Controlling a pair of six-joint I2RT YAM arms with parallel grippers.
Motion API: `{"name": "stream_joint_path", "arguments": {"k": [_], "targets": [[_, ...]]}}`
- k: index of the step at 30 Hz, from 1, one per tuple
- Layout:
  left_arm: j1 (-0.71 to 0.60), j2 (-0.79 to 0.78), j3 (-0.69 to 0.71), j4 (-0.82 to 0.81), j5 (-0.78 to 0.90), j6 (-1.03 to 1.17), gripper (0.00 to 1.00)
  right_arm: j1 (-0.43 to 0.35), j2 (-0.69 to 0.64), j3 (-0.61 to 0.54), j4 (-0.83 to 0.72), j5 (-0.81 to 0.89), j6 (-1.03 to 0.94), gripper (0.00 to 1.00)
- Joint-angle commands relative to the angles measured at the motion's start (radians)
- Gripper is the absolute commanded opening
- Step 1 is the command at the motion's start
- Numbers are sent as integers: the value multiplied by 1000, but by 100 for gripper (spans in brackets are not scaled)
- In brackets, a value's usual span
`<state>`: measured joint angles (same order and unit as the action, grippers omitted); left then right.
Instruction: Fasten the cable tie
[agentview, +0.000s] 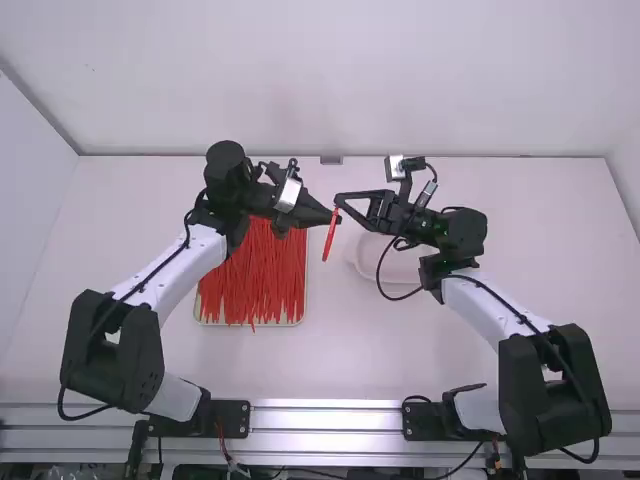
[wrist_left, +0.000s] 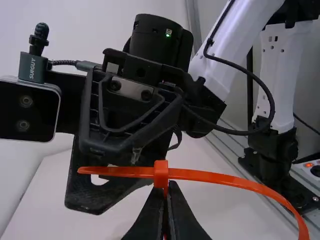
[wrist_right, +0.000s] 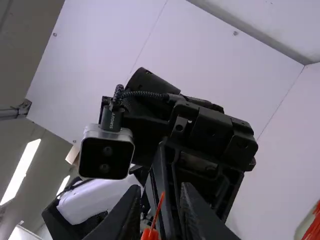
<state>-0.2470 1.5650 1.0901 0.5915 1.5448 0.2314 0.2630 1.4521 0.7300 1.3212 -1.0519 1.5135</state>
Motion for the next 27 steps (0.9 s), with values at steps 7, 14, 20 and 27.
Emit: {"name": "stream_joint_path", "arguments": {"k": [7, 14, 20, 27], "targets": [[-2, -28, -2, -5, 15, 1, 1, 39, 0, 10, 8, 28, 8, 17], [-2, -28, -2, -29, 14, 2, 1, 32, 0, 10, 11, 27, 5, 0], [-2, -28, -22, -29, 14, 5, 1, 36, 0, 10, 11, 27, -3, 0], [-2, -28, -88, 22, 18, 11, 1, 11, 0, 10, 11, 27, -3, 0]]}}
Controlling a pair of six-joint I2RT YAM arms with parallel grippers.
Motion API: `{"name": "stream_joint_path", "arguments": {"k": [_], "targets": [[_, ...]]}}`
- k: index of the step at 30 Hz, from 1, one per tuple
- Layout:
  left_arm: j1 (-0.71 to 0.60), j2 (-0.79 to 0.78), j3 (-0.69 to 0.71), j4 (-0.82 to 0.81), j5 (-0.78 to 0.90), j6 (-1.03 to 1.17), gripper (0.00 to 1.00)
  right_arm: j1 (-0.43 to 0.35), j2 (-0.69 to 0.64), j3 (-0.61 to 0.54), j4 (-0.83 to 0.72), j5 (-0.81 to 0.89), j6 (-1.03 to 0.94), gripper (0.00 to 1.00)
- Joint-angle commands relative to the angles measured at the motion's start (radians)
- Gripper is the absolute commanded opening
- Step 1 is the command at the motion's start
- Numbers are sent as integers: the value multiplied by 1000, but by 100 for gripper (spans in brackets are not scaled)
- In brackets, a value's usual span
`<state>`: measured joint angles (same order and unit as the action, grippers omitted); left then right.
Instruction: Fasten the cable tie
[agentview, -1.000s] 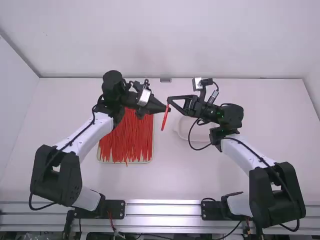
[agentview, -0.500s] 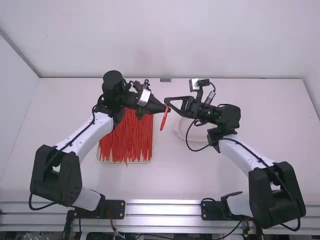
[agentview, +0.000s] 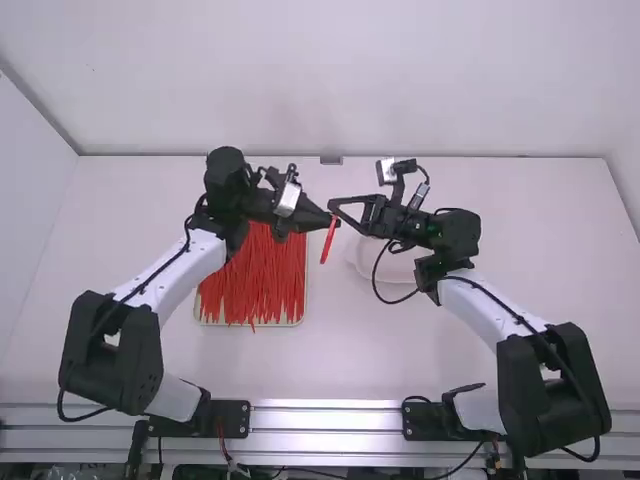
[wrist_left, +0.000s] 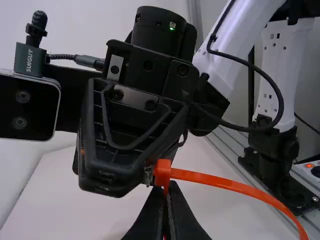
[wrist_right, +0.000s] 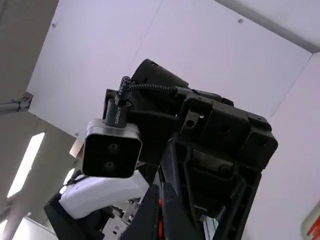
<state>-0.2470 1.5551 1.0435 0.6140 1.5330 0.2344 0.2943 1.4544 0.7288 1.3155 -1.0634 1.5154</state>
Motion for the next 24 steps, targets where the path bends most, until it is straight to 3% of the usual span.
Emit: {"name": "stream_joint_path", "arguments": {"k": [1, 24], "targets": [[-2, -18, -47, 4, 30, 8, 1, -22, -2, 11, 17, 39, -5, 0], [-2, -20, -303, 117, 33, -10, 1, -109, -2, 210, 7, -90, 34, 0]]}}
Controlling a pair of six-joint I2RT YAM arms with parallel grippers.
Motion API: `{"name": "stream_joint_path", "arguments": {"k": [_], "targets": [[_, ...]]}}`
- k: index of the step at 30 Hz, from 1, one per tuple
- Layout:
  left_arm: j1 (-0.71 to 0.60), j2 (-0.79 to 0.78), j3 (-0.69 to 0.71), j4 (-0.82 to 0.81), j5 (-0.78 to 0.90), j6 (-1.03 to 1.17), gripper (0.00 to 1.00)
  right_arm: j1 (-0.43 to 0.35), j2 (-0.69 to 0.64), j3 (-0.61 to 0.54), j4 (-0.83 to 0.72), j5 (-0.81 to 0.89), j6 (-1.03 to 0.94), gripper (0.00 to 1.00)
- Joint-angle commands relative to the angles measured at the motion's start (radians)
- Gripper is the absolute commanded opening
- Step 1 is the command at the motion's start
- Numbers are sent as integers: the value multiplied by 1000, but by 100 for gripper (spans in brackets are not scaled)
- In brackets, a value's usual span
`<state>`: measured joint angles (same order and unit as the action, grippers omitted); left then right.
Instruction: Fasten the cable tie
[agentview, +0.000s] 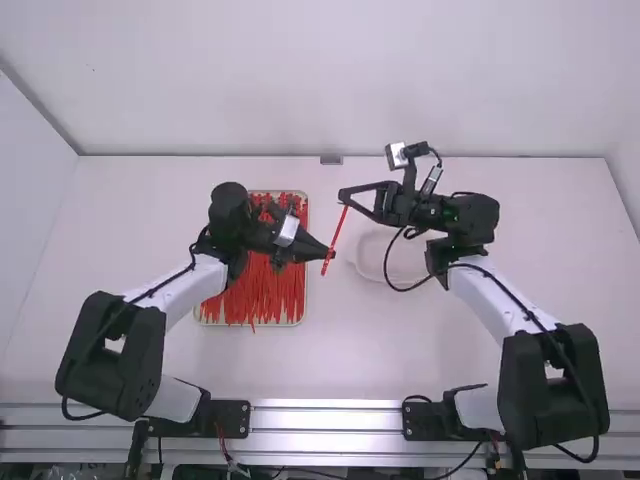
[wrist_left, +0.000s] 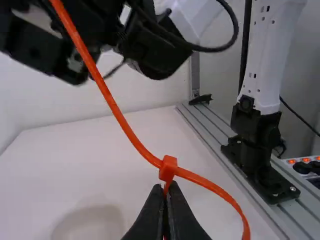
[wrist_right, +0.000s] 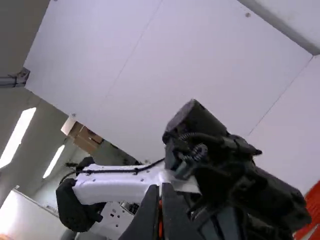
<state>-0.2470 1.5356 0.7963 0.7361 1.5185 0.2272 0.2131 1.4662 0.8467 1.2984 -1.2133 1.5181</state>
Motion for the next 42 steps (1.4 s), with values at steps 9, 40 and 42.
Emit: {"name": "stream_joint_path", "arguments": {"k": [9, 40, 42], "targets": [[-2, -3, -155, 101, 44, -34, 1, -48, -14, 152, 23, 30, 51, 0], [141, -2, -145, 872, 46, -763, 1, -27, -15, 173, 82, -126, 82, 48], [141, -2, -109, 871, 45, -788, 1, -13, -15, 173, 82, -139, 82, 49]]}}
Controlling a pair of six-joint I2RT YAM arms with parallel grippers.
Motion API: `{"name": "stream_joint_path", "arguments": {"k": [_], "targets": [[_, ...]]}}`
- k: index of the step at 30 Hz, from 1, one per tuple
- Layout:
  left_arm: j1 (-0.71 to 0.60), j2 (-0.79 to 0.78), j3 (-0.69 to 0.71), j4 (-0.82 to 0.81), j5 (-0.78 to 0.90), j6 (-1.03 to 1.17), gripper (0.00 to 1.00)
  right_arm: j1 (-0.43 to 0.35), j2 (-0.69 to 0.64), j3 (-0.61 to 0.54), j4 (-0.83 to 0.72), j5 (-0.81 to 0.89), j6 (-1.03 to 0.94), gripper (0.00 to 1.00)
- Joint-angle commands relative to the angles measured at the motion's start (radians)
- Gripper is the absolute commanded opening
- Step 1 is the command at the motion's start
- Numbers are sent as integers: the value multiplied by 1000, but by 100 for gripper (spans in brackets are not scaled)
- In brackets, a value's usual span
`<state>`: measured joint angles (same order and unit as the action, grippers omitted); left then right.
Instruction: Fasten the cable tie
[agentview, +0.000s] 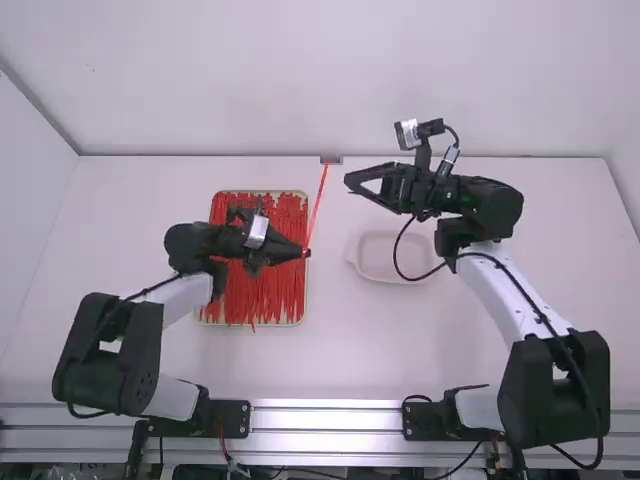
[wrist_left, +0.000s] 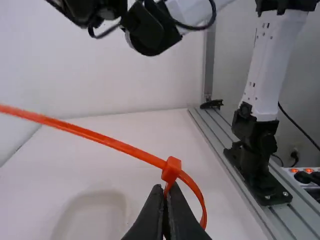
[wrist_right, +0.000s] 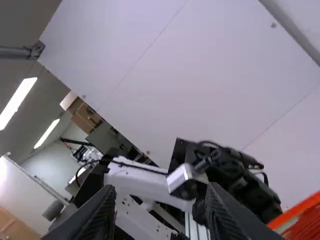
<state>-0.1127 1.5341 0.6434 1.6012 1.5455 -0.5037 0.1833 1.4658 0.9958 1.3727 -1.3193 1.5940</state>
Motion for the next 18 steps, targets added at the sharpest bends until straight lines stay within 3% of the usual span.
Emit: {"name": "stream_joint_path", "arguments": {"k": [1, 10, 18], "targets": [[6, -1, 63, 9, 18, -70, 1, 26, -14, 24, 8, -40, 0, 49], [6, -1, 263, 10, 21, -184, 2, 63, -14, 24, -17, -56, -47, 55], [-2, -1, 369, 14, 21, -259, 1, 59, -14, 24, -237, -42, -227, 55]]}}
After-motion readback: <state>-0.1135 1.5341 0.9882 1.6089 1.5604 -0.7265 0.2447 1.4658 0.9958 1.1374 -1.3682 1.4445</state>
